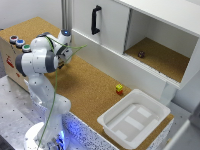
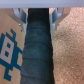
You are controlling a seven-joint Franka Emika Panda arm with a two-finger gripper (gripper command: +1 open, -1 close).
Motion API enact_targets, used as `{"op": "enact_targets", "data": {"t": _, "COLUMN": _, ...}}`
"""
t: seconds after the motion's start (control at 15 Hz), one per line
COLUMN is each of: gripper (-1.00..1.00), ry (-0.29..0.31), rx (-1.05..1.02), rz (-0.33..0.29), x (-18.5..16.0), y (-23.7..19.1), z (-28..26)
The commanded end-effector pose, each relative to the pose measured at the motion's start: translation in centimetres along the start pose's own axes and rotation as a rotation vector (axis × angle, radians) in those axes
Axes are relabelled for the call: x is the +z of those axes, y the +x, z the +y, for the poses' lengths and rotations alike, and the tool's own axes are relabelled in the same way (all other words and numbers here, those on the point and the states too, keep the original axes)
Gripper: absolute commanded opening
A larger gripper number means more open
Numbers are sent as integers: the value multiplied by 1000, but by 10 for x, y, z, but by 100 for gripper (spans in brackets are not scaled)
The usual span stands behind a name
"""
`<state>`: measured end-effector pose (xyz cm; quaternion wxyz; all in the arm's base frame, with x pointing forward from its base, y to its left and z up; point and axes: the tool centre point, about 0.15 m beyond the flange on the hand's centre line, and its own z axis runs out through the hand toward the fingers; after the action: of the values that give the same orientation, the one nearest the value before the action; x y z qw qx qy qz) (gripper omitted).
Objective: Pull the drawer
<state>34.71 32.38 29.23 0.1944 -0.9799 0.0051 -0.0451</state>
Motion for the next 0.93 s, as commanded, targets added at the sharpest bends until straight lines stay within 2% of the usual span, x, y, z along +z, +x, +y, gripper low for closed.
{"op": "enact_targets", "data": {"t": 0.0, "gripper": -100, "ry": 116, "rx": 3, "rz": 13, "x": 1, "y": -17, "z": 51}}
{"op": "enact_targets", "data": {"t": 0.87, "gripper": -100, "ry": 61, "rx": 54, "rz": 26, "x": -31, "y": -3, "z": 125}}
